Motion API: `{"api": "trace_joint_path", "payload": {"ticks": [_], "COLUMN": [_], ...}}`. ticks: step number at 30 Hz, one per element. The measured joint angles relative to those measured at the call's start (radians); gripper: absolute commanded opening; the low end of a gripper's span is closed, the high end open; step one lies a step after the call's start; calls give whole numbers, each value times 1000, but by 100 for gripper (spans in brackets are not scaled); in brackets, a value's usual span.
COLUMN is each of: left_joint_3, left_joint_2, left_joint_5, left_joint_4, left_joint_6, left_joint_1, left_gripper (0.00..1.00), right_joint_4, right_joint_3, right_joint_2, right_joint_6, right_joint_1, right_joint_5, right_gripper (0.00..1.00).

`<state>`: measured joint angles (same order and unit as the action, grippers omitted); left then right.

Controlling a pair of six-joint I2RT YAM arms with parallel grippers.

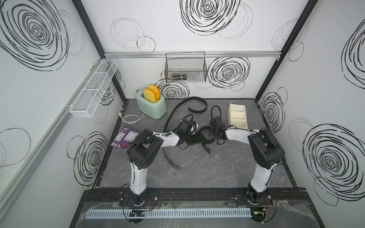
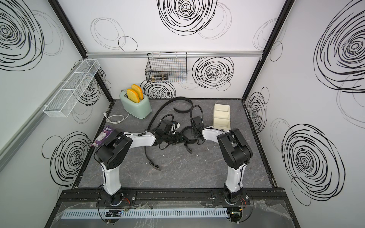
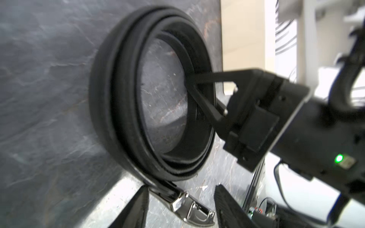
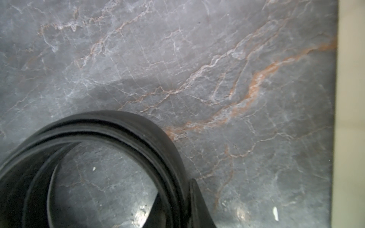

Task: Place the belts into the storage roll
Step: Roll the belt at the center of the board.

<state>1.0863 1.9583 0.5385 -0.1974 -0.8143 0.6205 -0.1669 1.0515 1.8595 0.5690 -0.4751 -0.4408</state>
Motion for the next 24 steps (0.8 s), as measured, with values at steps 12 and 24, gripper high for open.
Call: {"api": "trace_joint_path", "payload": {"ticks": [12, 24], "left_joint_3": [42, 69], "left_joint_2": [32, 41], "left_joint_5": [-94, -121], "left_joint_4": [115, 165], "left_joint_6": [-77, -76], "left_joint_1": [-10, -21], "left_gripper": [58, 48], "right_joint_4": [45, 68], "right_joint_3": [-10, -35], "right_joint_2": [0, -12], "right_joint_6": [30, 38], "right_joint_1": [-62, -104], "right_joint_5": [-12, 16], "right_gripper": [0, 0]}}
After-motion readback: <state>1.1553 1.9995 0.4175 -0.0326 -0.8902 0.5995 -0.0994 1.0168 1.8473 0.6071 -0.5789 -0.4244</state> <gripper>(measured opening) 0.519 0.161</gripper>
